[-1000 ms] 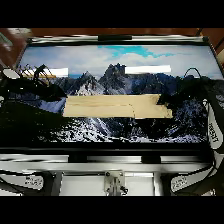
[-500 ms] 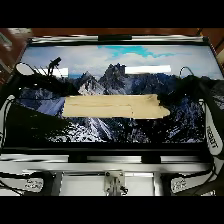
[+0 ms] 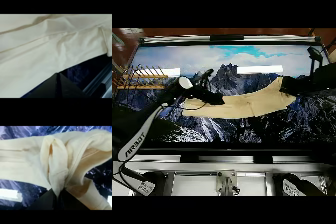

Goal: Fold the shirts.

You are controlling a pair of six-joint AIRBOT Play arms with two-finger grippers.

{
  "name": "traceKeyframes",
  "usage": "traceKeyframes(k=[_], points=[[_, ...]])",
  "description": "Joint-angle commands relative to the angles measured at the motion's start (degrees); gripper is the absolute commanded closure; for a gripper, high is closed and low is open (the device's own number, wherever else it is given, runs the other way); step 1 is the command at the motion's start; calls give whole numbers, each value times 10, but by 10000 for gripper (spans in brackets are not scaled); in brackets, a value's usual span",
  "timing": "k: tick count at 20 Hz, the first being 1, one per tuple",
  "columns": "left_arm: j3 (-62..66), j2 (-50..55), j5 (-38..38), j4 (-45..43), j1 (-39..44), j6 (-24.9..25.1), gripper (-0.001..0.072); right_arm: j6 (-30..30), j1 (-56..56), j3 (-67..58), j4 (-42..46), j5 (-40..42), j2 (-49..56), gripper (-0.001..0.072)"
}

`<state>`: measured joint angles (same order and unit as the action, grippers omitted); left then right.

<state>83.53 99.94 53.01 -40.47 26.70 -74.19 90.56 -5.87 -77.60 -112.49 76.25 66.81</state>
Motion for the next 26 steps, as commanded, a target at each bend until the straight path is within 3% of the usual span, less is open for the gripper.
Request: traceKeyframes(k=[1, 6, 10, 13, 19, 21, 26], points=[[1, 38, -91, 93, 65, -12, 673, -24, 0, -1, -23, 66, -86, 653], [44, 90, -150, 188, 142, -9, 674, -54, 0, -1, -77, 72, -151, 653], [89, 110, -104, 190, 142, -9, 675, -55, 0, -1, -85, 61, -159, 653], [88, 86, -68, 145, 91, -9, 677, -55, 0, 0, -86, 28, -155, 653], [88, -101, 11, -128, -55, -82, 677, -63, 101, -1, -56, -25, -61, 653], [88, -183, 17, -170, -116, -93, 676, -64, 172, -1, -54, -87, 2, 653], [88, -350, 18, -172, -256, -93, 676, -64, 341, -1, -76, -296, 179, 654]])
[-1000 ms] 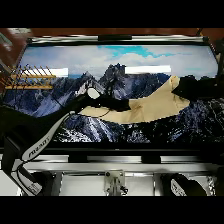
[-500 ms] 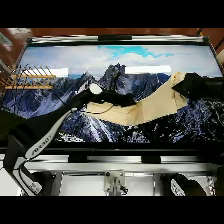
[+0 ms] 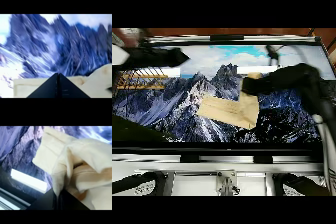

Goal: Fold the shirts.

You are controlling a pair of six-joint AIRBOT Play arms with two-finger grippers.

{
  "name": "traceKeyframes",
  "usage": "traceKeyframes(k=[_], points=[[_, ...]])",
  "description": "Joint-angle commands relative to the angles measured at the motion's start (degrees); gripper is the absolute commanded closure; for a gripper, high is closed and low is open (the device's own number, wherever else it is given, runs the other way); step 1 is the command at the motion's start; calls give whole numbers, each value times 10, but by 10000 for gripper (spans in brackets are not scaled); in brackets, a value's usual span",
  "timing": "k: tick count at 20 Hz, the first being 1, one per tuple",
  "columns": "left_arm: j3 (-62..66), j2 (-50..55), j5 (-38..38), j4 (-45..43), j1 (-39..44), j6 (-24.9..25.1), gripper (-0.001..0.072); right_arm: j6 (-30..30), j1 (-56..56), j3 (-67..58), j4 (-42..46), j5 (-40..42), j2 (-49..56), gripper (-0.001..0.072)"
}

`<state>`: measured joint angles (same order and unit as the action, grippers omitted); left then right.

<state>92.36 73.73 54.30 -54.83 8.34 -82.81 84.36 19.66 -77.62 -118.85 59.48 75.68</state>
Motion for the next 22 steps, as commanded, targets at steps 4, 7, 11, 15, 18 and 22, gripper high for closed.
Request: traceKeyframes(k=[4, 7, 11, 15, 18, 22], points=[[0, -159, 47, -28, -129, -7, 675, -10, 145, 0, -103, -282, 201, 653], [-3, -164, 101, -28, -135, -7, 675, -9, 152, 0, -175, -312, 228, 364], [-46, -164, 100, -33, -134, -6, 675, 33, 112, 0, -132, -192, 198, 128], [-60, -164, 98, -35, -134, -4, 674, 3, -12, 0, 96, 71, 143, 128], [-60, -164, 98, -35, -134, -4, 674, -14, -118, 21, 118, 168, 137, 114], [-60, -164, 98, -35, -134, -4, 675, 33, -146, 98, -8, 82, 143, 94]])
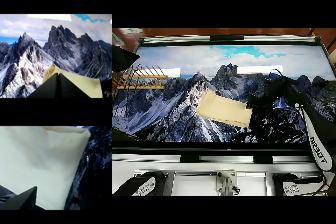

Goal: Fold the shirts.

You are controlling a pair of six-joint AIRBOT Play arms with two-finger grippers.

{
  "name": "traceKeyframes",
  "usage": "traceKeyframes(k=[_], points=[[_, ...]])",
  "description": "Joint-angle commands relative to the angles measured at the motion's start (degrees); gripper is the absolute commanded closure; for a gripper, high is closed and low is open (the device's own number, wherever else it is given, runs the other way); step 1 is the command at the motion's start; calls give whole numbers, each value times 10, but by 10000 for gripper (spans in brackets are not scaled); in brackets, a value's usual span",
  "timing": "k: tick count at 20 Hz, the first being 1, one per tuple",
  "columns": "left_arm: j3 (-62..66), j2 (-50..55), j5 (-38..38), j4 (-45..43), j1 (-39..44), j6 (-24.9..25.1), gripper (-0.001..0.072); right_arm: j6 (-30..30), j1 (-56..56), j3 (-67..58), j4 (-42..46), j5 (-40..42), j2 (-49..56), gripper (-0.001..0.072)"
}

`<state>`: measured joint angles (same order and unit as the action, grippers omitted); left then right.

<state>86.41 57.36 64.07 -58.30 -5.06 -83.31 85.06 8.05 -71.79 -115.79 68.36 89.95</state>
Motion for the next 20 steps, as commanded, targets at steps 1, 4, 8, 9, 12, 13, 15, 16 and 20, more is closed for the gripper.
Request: traceKeyframes(k=[1, 4, 8, 9, 12, 13, 15, 16, 20], points=[[-1, 0, 0, 0, 0, 1, 674, 27, -28, 47, -36, -11, 13, 94], [-1, -1, 0, 0, 0, 1, 674, 63, -28, 48, -108, -19, 61, 94], [-1, 0, -6, 0, 0, 1, 675, 122, -28, 47, -224, -54, 95, 430], [-1, 0, -9, 0, 0, 1, 675, 135, -28, 44, -228, -72, 95, 657], [-1, -1, -10, 0, 0, 0, 674, 240, -36, -15, -226, -138, 95, 652], [-1, -1, -10, 1, 0, 0, 674, 270, -40, -48, -226, -179, 95, 653], [-1, -1, -22, 15, 0, -25, 674, 271, -50, -112, -226, -307, 95, 652], [-1, -1, -27, 24, 3, -29, 674, 271, -54, -139, -226, -377, 95, 653], [-1, -1, -23, 26, 17, -35, 675, 222, -110, -185, -225, -562, 96, 653]])
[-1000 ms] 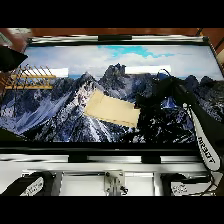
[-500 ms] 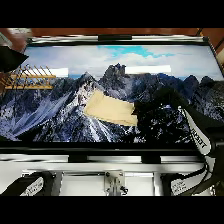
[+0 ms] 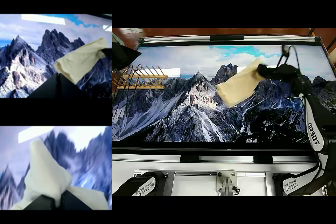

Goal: Fold the shirts.

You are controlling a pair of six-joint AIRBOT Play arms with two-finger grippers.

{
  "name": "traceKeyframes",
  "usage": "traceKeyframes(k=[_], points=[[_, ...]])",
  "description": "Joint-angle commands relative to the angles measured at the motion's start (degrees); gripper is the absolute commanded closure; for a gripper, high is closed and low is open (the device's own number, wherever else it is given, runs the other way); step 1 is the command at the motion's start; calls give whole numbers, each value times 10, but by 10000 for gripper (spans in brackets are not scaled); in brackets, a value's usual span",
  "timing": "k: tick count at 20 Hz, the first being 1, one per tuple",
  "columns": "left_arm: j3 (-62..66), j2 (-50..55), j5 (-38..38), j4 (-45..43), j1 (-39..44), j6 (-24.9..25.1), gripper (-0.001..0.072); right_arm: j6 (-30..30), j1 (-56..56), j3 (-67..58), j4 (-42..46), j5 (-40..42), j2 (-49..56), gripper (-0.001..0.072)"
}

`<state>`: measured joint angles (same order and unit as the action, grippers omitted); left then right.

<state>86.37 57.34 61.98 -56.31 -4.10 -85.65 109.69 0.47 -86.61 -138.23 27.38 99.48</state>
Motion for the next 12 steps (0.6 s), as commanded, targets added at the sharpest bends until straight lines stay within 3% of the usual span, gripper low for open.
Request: traceKeyframes(k=[1, 8, 10, 12], points=[[0, 0, -2, 6, 11, -18, 674, -53, -65, -37, 2, -145, 1, 653], [-13, 0, 2, 6, 46, -25, 674, -241, -278, -37, 77, 20, 1, 653], [-30, 0, 1, 6, 57, -25, 675, -384, -297, -28, 192, 81, 1, 653], [-47, 0, 0, 6, 60, -25, 674, -517, -297, -12, 293, 198, 0, 653]])
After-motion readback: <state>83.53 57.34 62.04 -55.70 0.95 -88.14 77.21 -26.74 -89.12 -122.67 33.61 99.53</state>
